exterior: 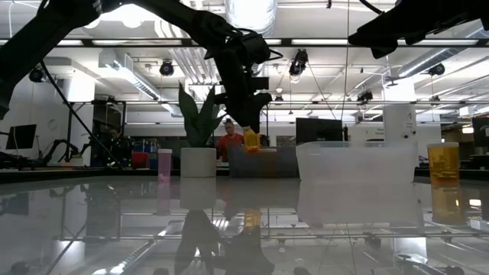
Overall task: Pick and place medicine bottles into bin by pill shape (circle, oval)
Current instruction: Put the large orange pill bottle into the black bin, then put the small orange pill bottle into the white bin
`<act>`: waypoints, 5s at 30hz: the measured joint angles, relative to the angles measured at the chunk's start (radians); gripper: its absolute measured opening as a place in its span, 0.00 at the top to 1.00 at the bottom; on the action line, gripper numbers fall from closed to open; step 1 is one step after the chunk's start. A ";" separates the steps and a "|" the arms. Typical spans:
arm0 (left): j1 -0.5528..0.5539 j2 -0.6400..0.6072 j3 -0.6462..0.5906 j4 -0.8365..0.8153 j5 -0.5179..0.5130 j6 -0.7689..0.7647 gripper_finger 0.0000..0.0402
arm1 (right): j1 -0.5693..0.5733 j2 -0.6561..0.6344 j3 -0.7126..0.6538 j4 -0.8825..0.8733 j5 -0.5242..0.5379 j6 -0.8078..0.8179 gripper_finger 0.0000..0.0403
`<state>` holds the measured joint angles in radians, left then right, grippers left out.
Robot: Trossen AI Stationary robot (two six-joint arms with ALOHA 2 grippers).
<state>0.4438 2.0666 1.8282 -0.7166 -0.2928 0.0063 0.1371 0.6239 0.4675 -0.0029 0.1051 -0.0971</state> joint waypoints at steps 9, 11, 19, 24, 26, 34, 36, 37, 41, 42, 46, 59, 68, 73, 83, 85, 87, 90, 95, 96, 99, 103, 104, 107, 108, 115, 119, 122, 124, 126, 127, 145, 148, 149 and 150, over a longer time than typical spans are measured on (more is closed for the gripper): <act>0.000 0.000 0.000 -0.013 0.000 0.000 0.47 | 0.000 0.000 0.000 0.000 0.000 0.000 0.67; 0.000 0.000 -0.001 -0.023 0.000 -0.001 0.47 | 0.000 0.000 0.000 0.000 0.000 0.000 0.67; 0.000 0.000 -0.002 -0.028 0.000 -0.001 0.47 | 0.000 0.000 0.000 0.000 0.000 0.000 0.67; 0.000 0.000 -0.002 -0.028 0.001 -0.002 0.47 | 0.000 0.000 0.000 -0.001 0.000 0.000 0.66; 0.000 0.000 -0.002 -0.028 0.001 -0.002 0.47 | 0.000 0.000 0.000 -0.001 0.000 0.000 0.66; 0.001 0.000 -0.002 -0.027 0.002 -0.002 0.47 | 0.000 0.000 0.000 -0.001 0.000 0.000 0.67; 0.001 0.000 -0.002 -0.027 0.002 -0.002 0.47 | 0.000 0.000 0.000 -0.001 0.000 0.000 0.67; 0.001 0.000 -0.002 -0.028 0.002 -0.002 0.47 | 0.000 0.000 0.000 -0.001 0.000 0.000 0.67; 0.001 0.000 -0.002 -0.027 0.002 -0.002 0.47 | 0.000 0.000 0.000 -0.001 0.000 0.000 0.67; 0.001 0.000 -0.002 -0.027 0.002 -0.002 0.47 | 0.000 0.000 0.000 -0.001 0.000 0.000 0.67; 0.001 0.000 -0.002 -0.027 0.002 -0.002 0.47 | 0.000 0.000 0.000 -0.002 0.000 0.000 0.67; -0.001 0.000 -0.002 -0.026 0.002 -0.002 0.43 | 0.000 0.000 0.000 -0.010 0.000 0.000 0.67; -0.001 0.000 -0.002 -0.025 0.002 -0.025 0.40 | 0.000 0.000 0.000 -0.013 0.000 -0.003 0.67; -0.001 0.000 -0.002 -0.026 0.002 -0.026 0.40 | 0.000 0.000 0.000 -0.015 0.000 -0.004 0.66; -0.004 0.000 -0.002 -0.026 0.001 -0.027 0.40 | 0.000 0.000 0.000 -0.016 0.000 -0.004 0.67; -0.012 -0.003 -0.003 -0.026 0.001 -0.027 0.40 | 0.000 0.000 0.000 -0.016 0.000 -0.004 0.68; -0.024 -0.017 -0.004 -0.030 0.001 -0.027 0.40 | 0.000 0.000 0.000 -0.016 0.000 -0.005 0.68; -0.057 -0.049 -0.004 -0.029 0.001 -0.018 0.40 | 0.000 0.000 0.000 -0.016 0.000 -0.004 0.68; -0.129 -0.110 -0.004 -0.029 0.000 0.018 0.40 | 0.000 0.000 0.000 -0.016 0.001 -0.003 0.68; -0.148 -0.123 -0.004 -0.028 0.000 0.027 0.40 | 0.000 0.000 0.000 -0.016 0.001 -0.002 0.68; -0.208 -0.160 -0.003 -0.029 0.000 0.053 0.40 | 0.000 0.000 0.000 -0.016 0.002 0.000 0.68; -0.295 -0.197 -0.003 -0.031 0.000 0.079 0.40 | 0.000 0.000 0.000 -0.015 0.003 0.018 0.68; -0.316 -0.205 -0.003 -0.033 -0.001 0.085 0.40 | 0.000 0.000 0.000 -0.015 0.003 0.024 0.68; -0.378 -0.221 -0.004 -0.035 -0.004 0.088 0.40 | 0.000 0.000 0.000 -0.015 0.022 0.055 0.68; -0.398 -0.226 -0.004 -0.034 -0.004 0.089 0.40 | 0.000 0.000 0.000 -0.016 0.036 0.068 0.68; -0.531 -0.274 -0.075 -0.012 -0.045 0.106 0.40 | 0.000 0.000 0.000 -0.016 0.081 0.185 0.68; -0.593 -0.325 -0.161 0.026 -0.124 0.106 0.40 | 0.000 0.006 0.000 -0.020 0.080 0.278 0.68; -0.629 -0.374 -0.237 0.090 -0.154 0.106 0.40 | 0.002 0.023 0.000 -0.023 0.076 0.358 0.68; -0.647 -0.414 -0.298 0.146 -0.159 0.106 0.40 | 0.003 0.037 0.000 -0.025 0.057 0.399 0.68; -0.659 -0.451 -0.362 0.207 -0.162 0.111 0.40 | 0.003 0.055 0.000 -0.021 0.016 0.439 0.68; -0.663 -0.475 -0.397 0.241 -0.162 0.114 0.40 | 0.003 0.064 0.000 -0.023 -0.001 0.458 0.68; -0.667 -0.799 -0.834 0.552 -0.241 0.105 0.40 | 0.136 0.326 0.283 -0.366 -0.117 0.805 0.68; -0.669 -0.827 -0.867 0.554 -0.241 0.105 0.40 | 0.152 0.387 0.360 -0.524 -0.121 0.932 0.68; -0.670 -0.831 -0.875 0.558 -0.241 0.105 0.40 | 0.156 0.408 0.387 -0.577 -0.136 0.972 0.68; -0.670 -0.837 -0.882 0.566 -0.241 0.105 0.40 | 0.160 0.430 0.416 -0.635 -0.156 1.011 0.68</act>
<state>-0.2260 1.2295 0.9460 -0.1508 -0.5336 0.1111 0.2971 1.0535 0.8835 -0.6376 -0.0510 0.9140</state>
